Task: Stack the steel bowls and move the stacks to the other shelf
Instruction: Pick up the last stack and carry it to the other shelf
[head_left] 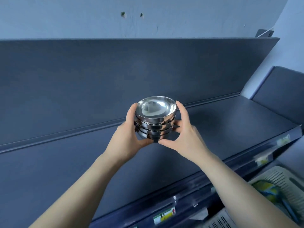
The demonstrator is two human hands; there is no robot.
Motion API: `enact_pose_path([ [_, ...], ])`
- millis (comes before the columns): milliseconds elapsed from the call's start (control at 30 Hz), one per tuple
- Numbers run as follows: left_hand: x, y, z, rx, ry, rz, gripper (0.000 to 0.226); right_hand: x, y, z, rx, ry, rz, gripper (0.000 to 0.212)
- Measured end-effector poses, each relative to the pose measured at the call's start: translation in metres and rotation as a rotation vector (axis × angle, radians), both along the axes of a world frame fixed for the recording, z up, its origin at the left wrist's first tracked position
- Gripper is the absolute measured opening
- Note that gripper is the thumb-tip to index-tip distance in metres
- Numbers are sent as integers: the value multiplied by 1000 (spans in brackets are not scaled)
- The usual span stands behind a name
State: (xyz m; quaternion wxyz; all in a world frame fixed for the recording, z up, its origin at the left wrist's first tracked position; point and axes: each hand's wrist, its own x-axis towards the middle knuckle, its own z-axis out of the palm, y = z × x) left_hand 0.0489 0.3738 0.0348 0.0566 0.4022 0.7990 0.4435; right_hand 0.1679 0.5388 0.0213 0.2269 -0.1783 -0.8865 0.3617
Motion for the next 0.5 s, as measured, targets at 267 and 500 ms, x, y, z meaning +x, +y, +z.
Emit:
enact_pose_path([
  [267,11,-121,-7,4,-24,247,103,-31,-100,-2,59,-23,212,120],
  [500,32,-229,-16,-27,-5,433,107,-47,-201,-18,89,-11,388,122],
])
